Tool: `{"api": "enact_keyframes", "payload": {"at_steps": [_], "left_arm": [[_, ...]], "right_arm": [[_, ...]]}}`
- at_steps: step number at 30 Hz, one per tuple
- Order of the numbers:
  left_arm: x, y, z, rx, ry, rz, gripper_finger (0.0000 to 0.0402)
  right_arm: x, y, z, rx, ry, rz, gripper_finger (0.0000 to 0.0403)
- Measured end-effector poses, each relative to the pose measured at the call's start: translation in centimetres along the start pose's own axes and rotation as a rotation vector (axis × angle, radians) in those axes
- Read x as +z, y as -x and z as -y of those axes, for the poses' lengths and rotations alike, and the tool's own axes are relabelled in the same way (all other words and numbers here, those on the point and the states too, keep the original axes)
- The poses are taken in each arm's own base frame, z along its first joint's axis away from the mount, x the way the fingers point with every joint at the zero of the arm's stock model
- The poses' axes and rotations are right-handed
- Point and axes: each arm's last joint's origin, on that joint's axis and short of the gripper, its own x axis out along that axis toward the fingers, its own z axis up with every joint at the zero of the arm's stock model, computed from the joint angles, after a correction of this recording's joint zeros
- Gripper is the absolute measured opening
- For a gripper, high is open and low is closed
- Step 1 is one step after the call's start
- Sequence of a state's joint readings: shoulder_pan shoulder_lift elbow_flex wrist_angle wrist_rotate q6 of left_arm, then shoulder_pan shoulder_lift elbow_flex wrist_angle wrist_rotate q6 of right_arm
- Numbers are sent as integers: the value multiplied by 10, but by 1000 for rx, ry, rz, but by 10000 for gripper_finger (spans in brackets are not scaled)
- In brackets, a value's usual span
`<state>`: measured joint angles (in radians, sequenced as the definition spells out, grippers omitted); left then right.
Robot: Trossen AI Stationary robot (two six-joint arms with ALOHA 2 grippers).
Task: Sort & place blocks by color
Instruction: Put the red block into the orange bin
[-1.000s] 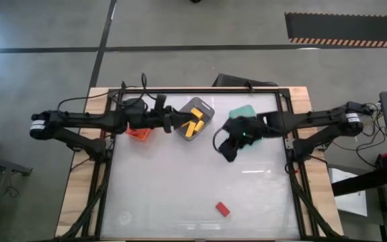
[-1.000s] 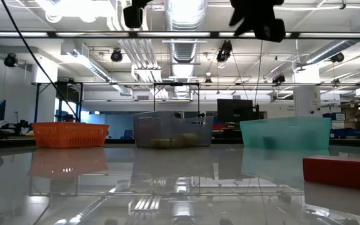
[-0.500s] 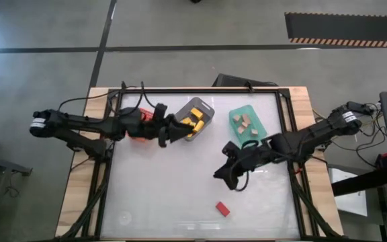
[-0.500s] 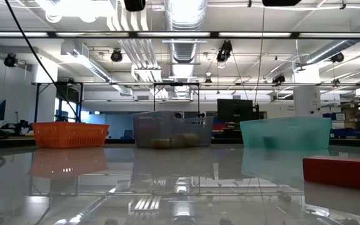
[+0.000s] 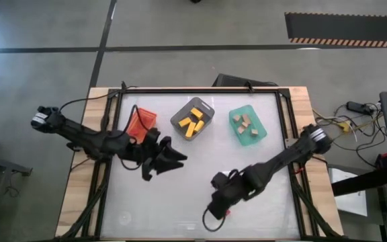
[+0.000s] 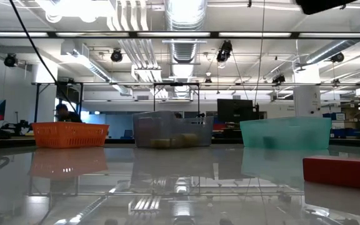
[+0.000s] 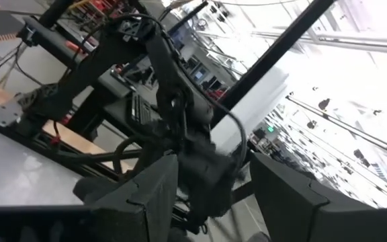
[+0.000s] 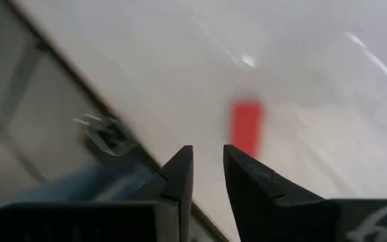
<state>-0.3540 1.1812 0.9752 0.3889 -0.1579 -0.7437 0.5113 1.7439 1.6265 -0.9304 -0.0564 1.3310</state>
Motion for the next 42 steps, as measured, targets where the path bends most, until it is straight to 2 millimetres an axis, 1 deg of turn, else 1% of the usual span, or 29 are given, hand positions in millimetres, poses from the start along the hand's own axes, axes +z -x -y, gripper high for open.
{"api": "enact_keyframes", "payload": {"at_steps": [4,7,9,13,16,20,25,28,32,35,38,42], "left_arm": [[-5,1,5,-4,4,-7,171],[-6,1,6,2,2,-4,171],[-6,1,6,2,-14,-4,171],[-6,1,6,3,-15,-3,171],[-6,1,6,3,-14,-3,171],[-6,1,6,4,-14,-4,171],[-7,2,5,5,-14,-6,171],[-7,2,5,6,-14,-7,171],[-8,2,4,8,-15,-9,171],[-9,2,3,11,-15,-12,171],[-10,2,2,13,-16,-15,171],[-10,2,2,13,-16,-15,171]], "right_arm": [[-6,-19,-3,-192,-16,-58,73],[-6,-34,-6,-242,-12,-102,75],[-6,-45,-9,-249,-12,-146,86],[-8,-69,-8,-280,-11,-238,128],[-10,-83,-8,-304,-3,-249,166],[-10,-97,-7,-321,-1,-254,210],[-9,-113,-4,-349,6,-260,250],[-8,-122,-2,-366,8,-263,264],[-9,-129,0,-379,15,-268,268],[-8,-131,0,-363,29,-263,256],[-8,-131,1,-367,35,-265,230],[-7,-134,3,-368,30,-265,182]]}}
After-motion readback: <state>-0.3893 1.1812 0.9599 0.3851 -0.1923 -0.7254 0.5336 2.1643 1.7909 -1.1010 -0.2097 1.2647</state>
